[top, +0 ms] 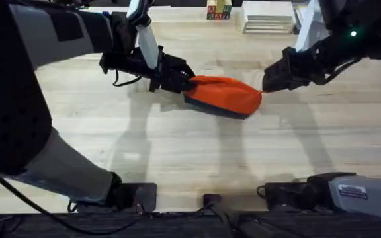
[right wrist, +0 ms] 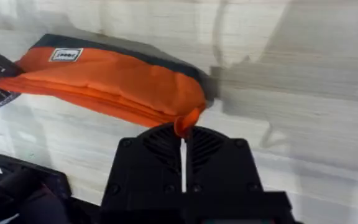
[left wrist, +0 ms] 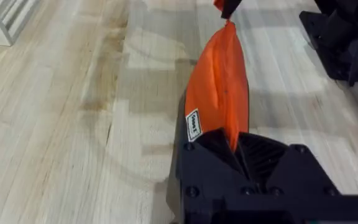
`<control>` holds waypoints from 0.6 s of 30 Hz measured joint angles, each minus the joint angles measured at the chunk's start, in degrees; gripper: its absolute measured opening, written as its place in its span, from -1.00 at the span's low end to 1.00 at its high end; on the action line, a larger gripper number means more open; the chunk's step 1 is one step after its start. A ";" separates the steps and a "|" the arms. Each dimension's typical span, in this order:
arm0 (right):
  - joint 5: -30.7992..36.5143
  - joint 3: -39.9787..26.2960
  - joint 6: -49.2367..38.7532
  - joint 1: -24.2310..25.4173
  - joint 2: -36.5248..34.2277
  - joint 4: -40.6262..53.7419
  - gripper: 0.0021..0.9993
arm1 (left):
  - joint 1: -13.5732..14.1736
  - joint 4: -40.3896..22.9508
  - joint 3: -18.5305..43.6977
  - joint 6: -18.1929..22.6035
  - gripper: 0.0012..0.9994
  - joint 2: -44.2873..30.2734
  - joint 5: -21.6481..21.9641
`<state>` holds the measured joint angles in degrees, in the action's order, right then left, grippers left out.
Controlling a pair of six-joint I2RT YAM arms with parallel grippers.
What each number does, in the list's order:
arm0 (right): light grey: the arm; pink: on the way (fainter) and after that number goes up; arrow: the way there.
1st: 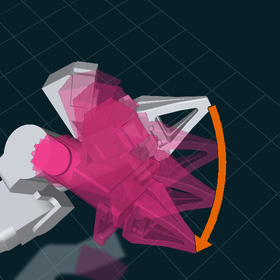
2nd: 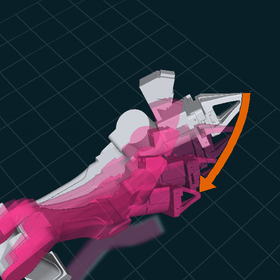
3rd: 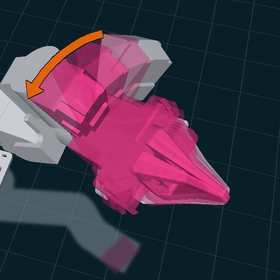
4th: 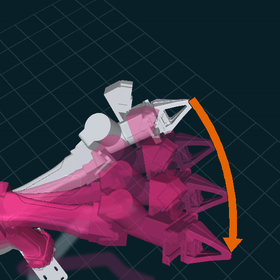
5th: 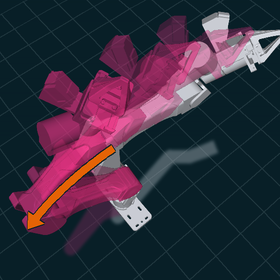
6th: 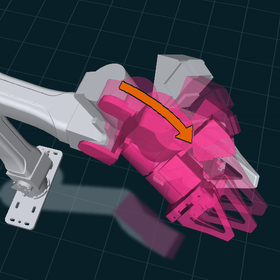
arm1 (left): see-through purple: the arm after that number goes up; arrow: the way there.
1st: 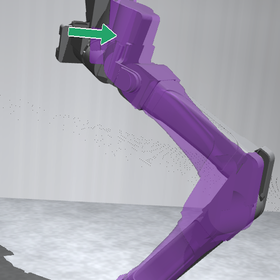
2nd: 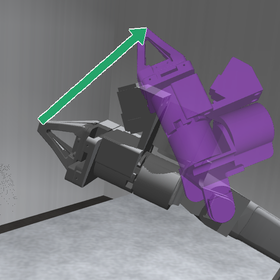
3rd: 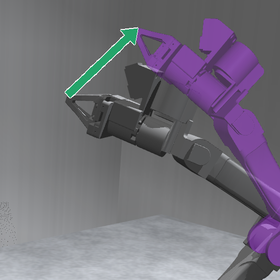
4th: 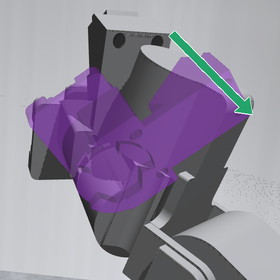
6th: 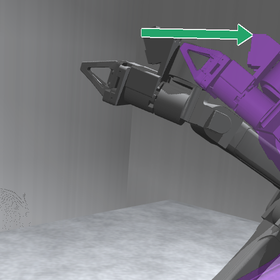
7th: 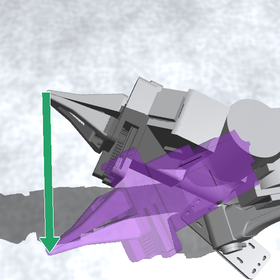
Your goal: Unzip the bag, pick up the pens from the table one at a time and place them inside, then zip the bag closed.
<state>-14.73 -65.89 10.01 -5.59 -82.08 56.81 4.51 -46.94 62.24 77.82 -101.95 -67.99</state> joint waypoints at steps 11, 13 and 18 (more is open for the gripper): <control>-0.60 6.32 0.03 5.70 0.14 -4.76 -0.94 | 0.13 0.00 -0.07 0.00 -0.91 0.00 -0.05; -1.06 9.44 0.28 6.55 0.43 -7.22 -0.94 | 0.13 0.00 -0.09 0.00 -0.91 0.00 0.04; -2.08 15.26 2.36 7.79 1.64 -13.06 -0.94 | 0.17 -0.02 -0.28 0.00 -0.91 0.00 0.09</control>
<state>-16.80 -50.62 12.37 2.20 -80.45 43.75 4.69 -46.96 61.95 77.82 -101.95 -67.90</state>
